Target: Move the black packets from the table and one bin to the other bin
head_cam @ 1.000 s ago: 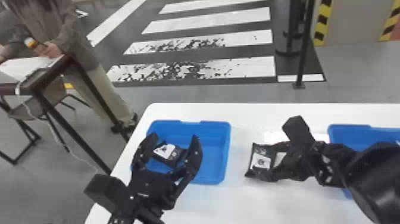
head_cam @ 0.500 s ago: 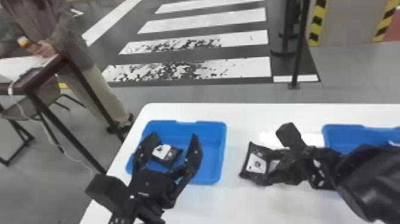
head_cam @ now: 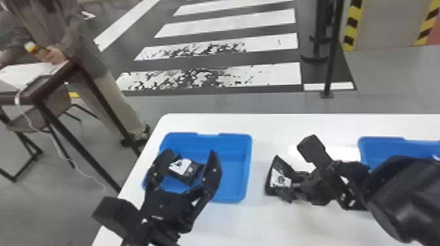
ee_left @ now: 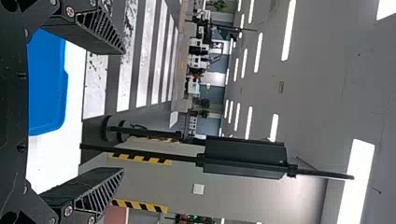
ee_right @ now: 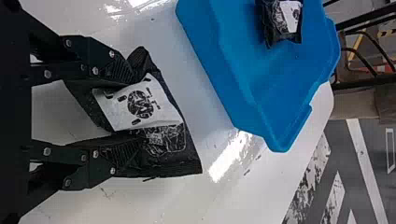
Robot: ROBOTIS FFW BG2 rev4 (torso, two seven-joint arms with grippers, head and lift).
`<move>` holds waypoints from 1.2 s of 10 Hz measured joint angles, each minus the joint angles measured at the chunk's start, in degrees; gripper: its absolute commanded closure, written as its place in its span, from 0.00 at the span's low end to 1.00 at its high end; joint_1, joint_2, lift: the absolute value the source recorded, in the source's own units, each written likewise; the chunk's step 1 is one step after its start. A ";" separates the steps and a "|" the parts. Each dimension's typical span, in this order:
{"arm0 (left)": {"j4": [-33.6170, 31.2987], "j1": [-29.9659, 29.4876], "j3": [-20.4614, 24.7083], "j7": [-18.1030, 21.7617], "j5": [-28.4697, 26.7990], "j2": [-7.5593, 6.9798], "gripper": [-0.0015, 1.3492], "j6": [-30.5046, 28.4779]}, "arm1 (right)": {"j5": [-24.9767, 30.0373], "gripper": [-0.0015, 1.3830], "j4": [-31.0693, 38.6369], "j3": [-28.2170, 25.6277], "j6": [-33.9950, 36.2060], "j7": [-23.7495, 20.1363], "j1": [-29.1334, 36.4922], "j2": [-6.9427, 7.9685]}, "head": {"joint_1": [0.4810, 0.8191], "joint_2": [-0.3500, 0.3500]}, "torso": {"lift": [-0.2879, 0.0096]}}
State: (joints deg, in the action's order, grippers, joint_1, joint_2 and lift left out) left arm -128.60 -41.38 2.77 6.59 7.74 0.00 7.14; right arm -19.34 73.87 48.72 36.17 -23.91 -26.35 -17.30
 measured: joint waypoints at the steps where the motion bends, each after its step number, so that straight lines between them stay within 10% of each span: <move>1: 0.00 -0.23 0.11 0.00 0.03 0.00 0.11 0.21 | 0.03 0.56 0.98 -0.54 -0.54 0.01 0.59 -0.09 | 0.63 0.93 | 0.60; 4: -0.12 -1.18 0.78 0.00 0.13 0.00 0.11 1.09 | 7.08 0.56 15.96 -16.28 -7.33 2.13 10.98 0.06 | 0.63 0.93 | 0.60; 7: -0.42 -1.66 1.10 0.00 0.14 0.00 0.11 1.29 | 17.06 0.56 31.69 -40.16 -5.50 2.42 24.56 1.71 | 0.63 0.65 | 0.60; 12: -0.57 -1.65 1.90 0.00 -0.04 0.00 0.11 1.66 | 22.60 0.56 45.35 -55.42 1.83 -0.16 40.74 1.92 | 0.63 0.43 | 0.60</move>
State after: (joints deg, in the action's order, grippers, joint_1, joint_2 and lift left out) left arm -129.17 -43.03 4.66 6.59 7.70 0.00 8.80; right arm 3.26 119.22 -6.70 38.00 -24.07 14.40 -15.38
